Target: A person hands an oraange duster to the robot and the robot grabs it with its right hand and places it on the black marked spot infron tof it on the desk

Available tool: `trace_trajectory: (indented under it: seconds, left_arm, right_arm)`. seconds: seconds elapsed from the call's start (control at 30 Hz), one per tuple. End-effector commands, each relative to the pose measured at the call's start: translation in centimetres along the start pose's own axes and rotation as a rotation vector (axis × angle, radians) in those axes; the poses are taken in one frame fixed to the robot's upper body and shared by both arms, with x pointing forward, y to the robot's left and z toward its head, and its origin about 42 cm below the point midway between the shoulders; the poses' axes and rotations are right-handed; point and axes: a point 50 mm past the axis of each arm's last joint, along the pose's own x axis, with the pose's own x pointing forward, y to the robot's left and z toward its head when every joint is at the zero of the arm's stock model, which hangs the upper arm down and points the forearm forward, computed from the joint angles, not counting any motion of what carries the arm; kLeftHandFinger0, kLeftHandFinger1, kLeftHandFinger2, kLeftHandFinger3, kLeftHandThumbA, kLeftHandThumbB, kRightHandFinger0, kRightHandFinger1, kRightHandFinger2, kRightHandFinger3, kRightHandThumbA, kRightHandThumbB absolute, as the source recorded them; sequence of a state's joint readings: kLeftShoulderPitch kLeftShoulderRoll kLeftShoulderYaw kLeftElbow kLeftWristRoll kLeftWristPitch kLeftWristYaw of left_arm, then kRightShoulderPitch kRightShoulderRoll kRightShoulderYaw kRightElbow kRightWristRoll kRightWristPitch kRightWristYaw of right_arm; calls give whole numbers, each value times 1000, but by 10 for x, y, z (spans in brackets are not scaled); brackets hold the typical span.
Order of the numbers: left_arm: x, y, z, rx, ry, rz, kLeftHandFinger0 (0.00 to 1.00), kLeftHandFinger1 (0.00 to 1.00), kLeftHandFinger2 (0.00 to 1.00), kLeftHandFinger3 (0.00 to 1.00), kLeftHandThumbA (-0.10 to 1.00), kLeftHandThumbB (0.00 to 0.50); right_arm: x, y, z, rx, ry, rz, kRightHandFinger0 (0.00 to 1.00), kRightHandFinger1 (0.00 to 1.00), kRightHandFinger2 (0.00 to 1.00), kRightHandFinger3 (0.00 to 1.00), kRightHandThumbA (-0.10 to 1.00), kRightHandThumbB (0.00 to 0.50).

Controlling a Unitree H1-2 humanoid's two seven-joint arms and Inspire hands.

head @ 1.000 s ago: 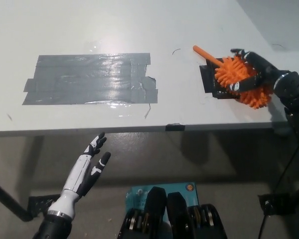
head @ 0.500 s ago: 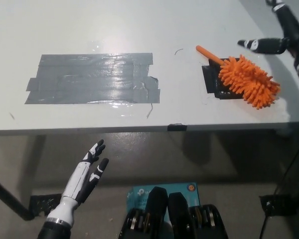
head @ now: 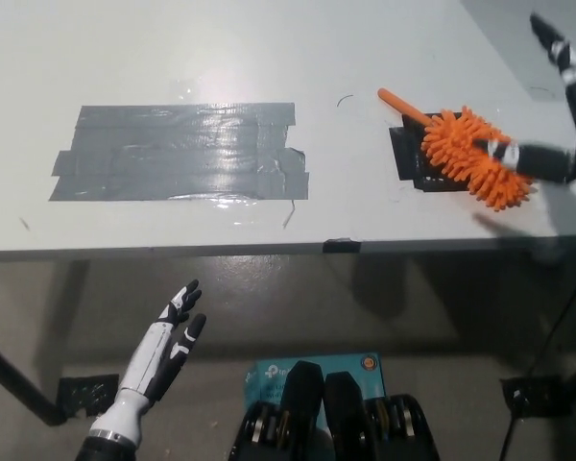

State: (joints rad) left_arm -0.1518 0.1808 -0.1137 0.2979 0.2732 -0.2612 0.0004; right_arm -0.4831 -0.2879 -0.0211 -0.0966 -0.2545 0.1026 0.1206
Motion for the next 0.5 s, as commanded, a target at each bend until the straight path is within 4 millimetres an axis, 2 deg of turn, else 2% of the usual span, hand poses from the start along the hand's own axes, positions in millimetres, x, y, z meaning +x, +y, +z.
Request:
trace_trajectory:
  seconds: [0.0, 0.1, 0.17, 0.2, 0.23, 0.27, 0.3, 0.4, 0.47]
  left_arm:
    - [6, 7, 10, -25, -71, 29, 1000, 1000, 1000, 1000, 1000, 188]
    - [-2, 4, 6, -30, -61, 26, 1000, 1000, 1000, 1000, 1000, 194]
    - [-8, 1, 4, -32, -46, 17, 1000, 1000, 1000, 1000, 1000, 196]
    - [-9, 1, 3, -34, -43, 16, 1000, 1000, 1000, 1000, 1000, 197]
    - [-11, -1, 2, -34, -44, 14, 1000, 1000, 1000, 1000, 1000, 191]
    - [-12, -1, 1, -34, -45, 13, 1000, 1000, 1000, 1000, 1000, 191]
    - [-12, -2, 0, -34, -49, 13, 1000, 1000, 1000, 1000, 1000, 181]
    - [-13, -4, -3, -42, -53, 14, 1000, 1000, 1000, 1000, 1000, 178]
    - [-14, -4, -4, -43, -47, 13, 1000, 1000, 1000, 1000, 1000, 181]
  right_arm:
    - [-111, 9, 87, 205, -327, -115, 1000, 1000, 1000, 1000, 949, 270]
    - [-125, 37, 51, 286, -194, -91, 1000, 1000, 1000, 1000, 946, 258]
    - [-132, 56, 25, 292, -95, -79, 1000, 1000, 1000, 1000, 923, 222]
    - [-133, 59, 21, 297, -77, -75, 1000, 1000, 1000, 1000, 917, 224]
    - [-136, 72, 6, 326, -16, -58, 1000, 1000, 1000, 1000, 859, 199]
    - [-138, 77, 1, 335, 4, -53, 1000, 1000, 1000, 1000, 859, 199]
    - [-139, 83, -7, 345, 31, -49, 1000, 1000, 1000, 1000, 802, 193]
    - [-144, 102, -34, 316, 117, -31, 1000, 1000, 1000, 1000, 787, 225]
    - [-148, 110, -48, 268, 147, -2, 1000, 1000, 1000, 1000, 740, 205]
